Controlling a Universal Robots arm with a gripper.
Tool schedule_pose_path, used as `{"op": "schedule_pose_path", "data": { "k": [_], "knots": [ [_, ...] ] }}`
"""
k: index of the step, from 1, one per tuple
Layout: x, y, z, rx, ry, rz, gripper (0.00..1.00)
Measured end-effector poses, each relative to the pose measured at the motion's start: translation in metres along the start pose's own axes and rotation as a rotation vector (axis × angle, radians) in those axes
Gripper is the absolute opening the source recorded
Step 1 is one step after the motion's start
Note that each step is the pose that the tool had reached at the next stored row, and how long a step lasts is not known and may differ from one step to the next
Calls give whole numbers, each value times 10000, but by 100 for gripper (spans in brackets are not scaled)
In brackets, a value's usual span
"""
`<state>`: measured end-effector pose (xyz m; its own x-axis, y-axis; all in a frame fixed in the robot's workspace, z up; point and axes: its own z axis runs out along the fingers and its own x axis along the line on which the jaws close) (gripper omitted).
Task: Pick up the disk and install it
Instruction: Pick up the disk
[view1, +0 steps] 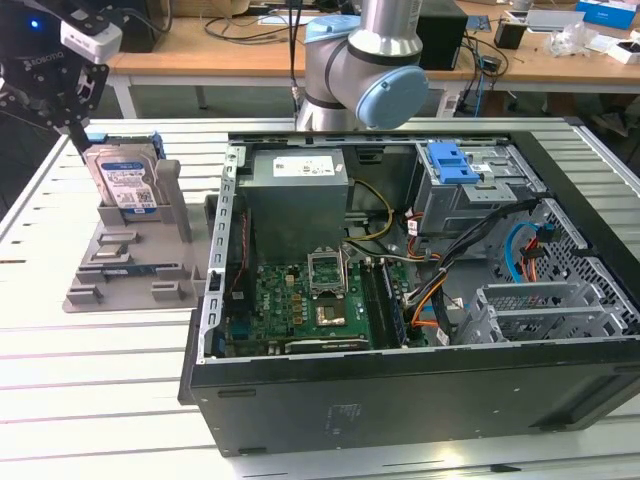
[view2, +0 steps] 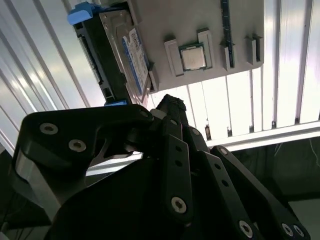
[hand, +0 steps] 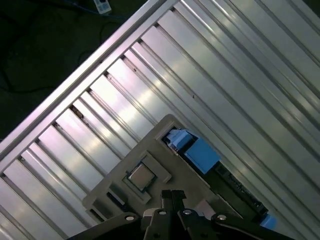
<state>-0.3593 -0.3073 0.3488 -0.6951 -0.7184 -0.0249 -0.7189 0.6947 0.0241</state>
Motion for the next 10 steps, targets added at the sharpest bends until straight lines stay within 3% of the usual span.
{"op": "schedule_pose_path", "data": {
  "k": [10],
  "knots": [
    [0, 0, 0, -26, 25, -1053, 11]
  ]
}}
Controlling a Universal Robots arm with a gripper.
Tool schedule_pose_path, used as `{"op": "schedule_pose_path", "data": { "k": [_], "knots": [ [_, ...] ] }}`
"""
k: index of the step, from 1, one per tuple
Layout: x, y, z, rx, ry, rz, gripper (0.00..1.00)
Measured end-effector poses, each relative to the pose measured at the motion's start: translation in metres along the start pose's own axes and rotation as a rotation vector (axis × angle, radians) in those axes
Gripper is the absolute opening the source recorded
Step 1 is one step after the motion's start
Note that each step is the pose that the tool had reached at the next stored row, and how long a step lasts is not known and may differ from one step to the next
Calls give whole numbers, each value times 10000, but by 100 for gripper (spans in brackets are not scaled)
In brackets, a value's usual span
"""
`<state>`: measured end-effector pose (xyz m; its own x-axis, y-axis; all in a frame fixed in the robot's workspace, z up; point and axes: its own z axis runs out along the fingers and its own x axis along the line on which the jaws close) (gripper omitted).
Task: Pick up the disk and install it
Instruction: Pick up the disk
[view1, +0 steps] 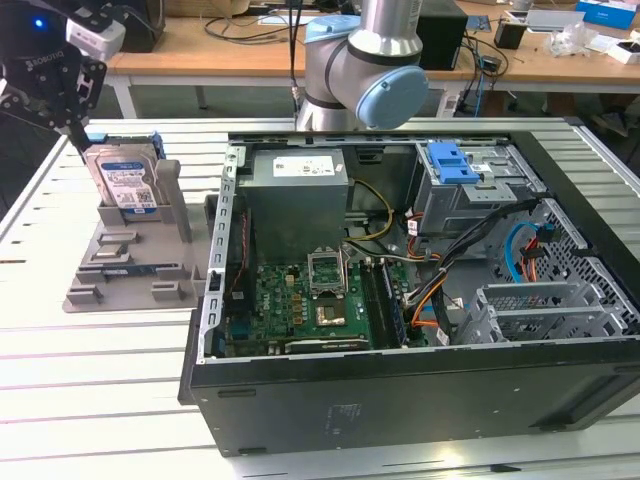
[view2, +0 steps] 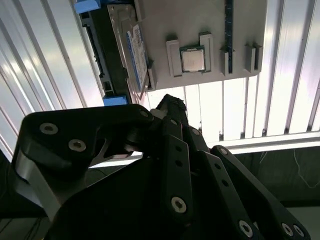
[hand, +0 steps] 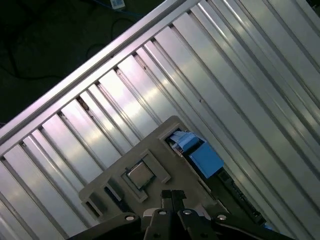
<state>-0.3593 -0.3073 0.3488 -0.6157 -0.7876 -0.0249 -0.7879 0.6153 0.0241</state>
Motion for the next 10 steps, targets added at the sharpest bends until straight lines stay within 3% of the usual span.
{"op": "schedule_pose_path", "data": {
  "k": [10],
  "knots": [
    [0, 0, 0, -37, 36, -1502, 11]
  ]
}}
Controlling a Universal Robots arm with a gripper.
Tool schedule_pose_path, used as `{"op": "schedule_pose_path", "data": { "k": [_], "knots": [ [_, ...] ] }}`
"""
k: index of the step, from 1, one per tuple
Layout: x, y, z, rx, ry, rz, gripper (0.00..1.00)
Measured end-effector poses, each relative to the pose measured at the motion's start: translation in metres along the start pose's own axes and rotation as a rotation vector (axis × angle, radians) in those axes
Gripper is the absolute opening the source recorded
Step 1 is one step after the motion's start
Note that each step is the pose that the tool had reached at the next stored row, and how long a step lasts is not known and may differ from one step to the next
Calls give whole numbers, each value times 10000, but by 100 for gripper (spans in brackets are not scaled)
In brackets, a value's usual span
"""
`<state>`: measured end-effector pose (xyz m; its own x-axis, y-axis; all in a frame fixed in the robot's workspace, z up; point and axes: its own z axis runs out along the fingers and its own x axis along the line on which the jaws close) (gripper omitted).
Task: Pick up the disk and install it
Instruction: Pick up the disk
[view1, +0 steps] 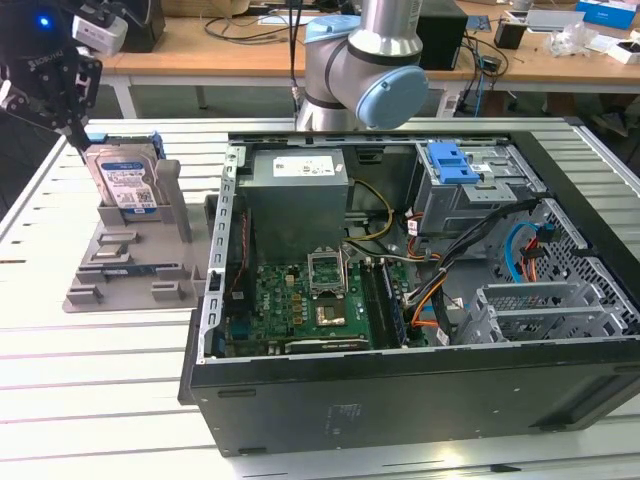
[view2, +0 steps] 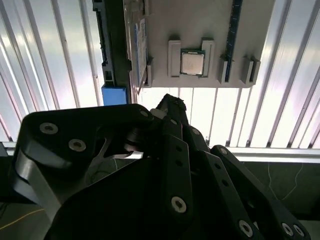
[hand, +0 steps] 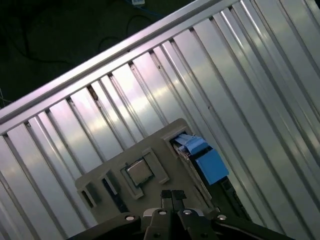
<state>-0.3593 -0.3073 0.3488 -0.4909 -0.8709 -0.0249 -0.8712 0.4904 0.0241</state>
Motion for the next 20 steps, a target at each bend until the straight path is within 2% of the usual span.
{"op": "schedule_pose_path", "data": {
  "k": [2, 4, 7, 20],
  "knots": [
    [0, 0, 0, -5, 6, -212, 11],
    [0, -1, 0, 4, 44, -512, 11],
    [0, 0, 0, -13, 61, -1252, 11],
    [0, -1, 0, -50, 98, -2827, 11]
  ]
}}
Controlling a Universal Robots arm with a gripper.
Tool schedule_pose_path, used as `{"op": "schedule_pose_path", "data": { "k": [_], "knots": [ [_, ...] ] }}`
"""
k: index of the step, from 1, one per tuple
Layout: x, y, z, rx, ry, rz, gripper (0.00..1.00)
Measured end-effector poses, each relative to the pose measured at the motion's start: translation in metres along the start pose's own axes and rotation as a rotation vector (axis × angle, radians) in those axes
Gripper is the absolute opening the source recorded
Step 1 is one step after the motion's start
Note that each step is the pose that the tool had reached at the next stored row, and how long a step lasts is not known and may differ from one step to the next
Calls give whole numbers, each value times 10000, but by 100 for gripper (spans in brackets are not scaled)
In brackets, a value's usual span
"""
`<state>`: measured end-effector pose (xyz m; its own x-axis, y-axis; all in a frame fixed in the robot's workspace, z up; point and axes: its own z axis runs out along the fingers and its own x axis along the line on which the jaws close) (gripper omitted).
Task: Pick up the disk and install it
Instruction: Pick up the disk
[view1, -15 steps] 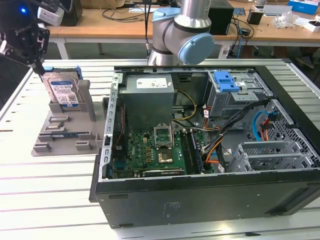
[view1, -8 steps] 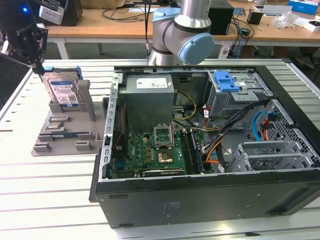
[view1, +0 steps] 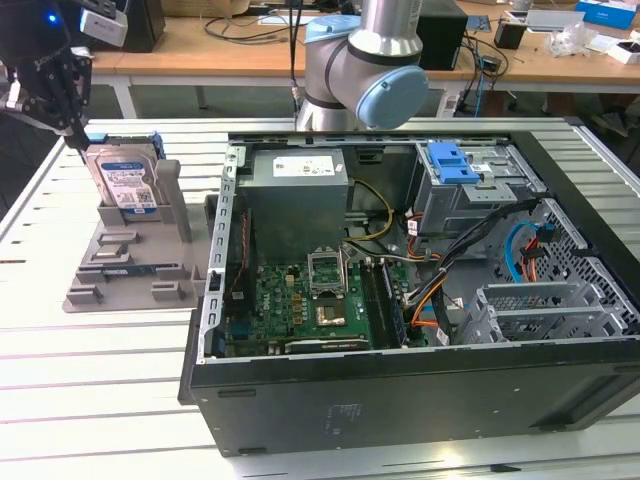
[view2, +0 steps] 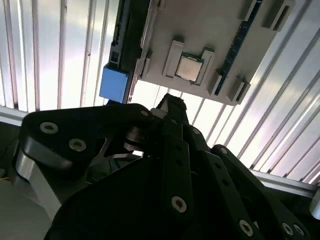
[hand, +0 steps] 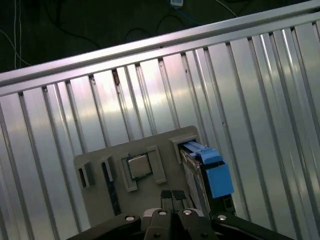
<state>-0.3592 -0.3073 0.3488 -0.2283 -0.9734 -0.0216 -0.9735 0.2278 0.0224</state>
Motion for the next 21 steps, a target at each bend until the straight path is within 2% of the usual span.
{"op": "schedule_pose_path", "data": {
  "k": [21],
  "knots": [
    [0, 0, 0, -44, 45, -2025, 11]
  ]
}}
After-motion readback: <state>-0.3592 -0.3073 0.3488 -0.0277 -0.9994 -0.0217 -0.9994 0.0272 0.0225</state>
